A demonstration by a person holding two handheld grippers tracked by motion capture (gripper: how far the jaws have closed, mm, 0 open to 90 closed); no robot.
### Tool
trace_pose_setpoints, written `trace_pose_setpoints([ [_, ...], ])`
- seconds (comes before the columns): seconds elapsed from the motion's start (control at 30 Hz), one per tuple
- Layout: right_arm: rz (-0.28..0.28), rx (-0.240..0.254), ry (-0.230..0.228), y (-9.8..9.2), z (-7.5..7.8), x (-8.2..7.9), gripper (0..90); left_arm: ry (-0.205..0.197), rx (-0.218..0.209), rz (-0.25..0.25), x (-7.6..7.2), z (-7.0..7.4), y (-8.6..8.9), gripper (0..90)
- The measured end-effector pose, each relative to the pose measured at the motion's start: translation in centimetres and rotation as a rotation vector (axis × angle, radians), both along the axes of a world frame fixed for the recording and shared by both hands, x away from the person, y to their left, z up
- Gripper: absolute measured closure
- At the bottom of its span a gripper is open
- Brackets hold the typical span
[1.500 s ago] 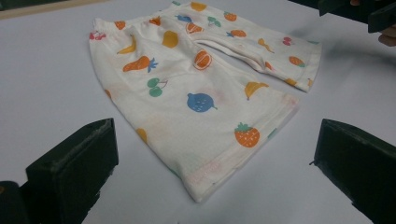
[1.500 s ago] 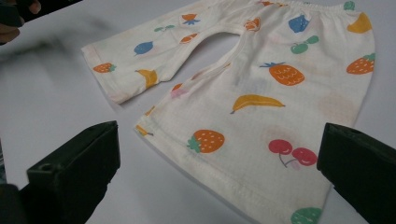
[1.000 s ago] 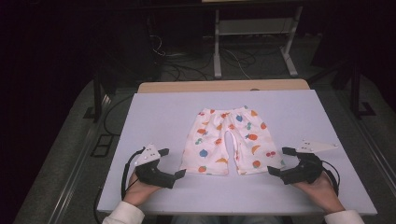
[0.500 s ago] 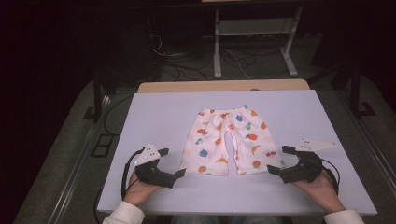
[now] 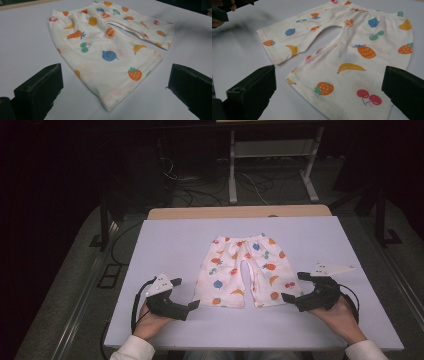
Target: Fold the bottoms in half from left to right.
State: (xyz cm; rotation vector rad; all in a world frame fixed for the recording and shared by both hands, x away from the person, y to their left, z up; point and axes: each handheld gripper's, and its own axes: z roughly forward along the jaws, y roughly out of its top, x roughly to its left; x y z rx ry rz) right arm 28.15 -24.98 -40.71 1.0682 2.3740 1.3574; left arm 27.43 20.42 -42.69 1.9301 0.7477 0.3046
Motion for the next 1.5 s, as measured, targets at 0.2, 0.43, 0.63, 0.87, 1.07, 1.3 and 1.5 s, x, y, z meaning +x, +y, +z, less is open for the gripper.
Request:
trace_pose_setpoints([
  [0.2,0.009,0.003,0.003,0.3,0.4,0.6,0.0,0.0,-0.001,-0.002,0.0,0.0,-0.1,0.0],
  [0.43,0.019,0.007,0.007,0.9,0.9,1.6,0.0,-0.001,-0.003,-0.008,0.0,0.0,-0.1,0.0],
  [0.63,0.026,0.007,-0.002,1.8,1.6,2.8,0.0,0.002,-0.001,-0.009,0.0,0.0,-0.1,0.0],
  [0.87,0.037,-0.019,-0.009,2.8,2.4,4.2,0.0,0.004,-0.001,-0.007,0.0,0.0,-0.1,0.0],
  [1.07,0.04,-0.023,-0.008,3.5,2.9,5.3,0.0,0.003,0.0,-0.011,0.0,0.0,-0.1,0.0],
  [1.3,0.049,-0.027,-0.006,4.2,3.2,6.2,0.0,0.005,-0.002,-0.01,0.0,0.0,-0.1,0.0],
  [1.5,0.049,-0.035,-0.001,4.5,3.5,7.0,0.0,0.005,-0.002,-0.01,0.0,0.0,-0.1,0.0],
])
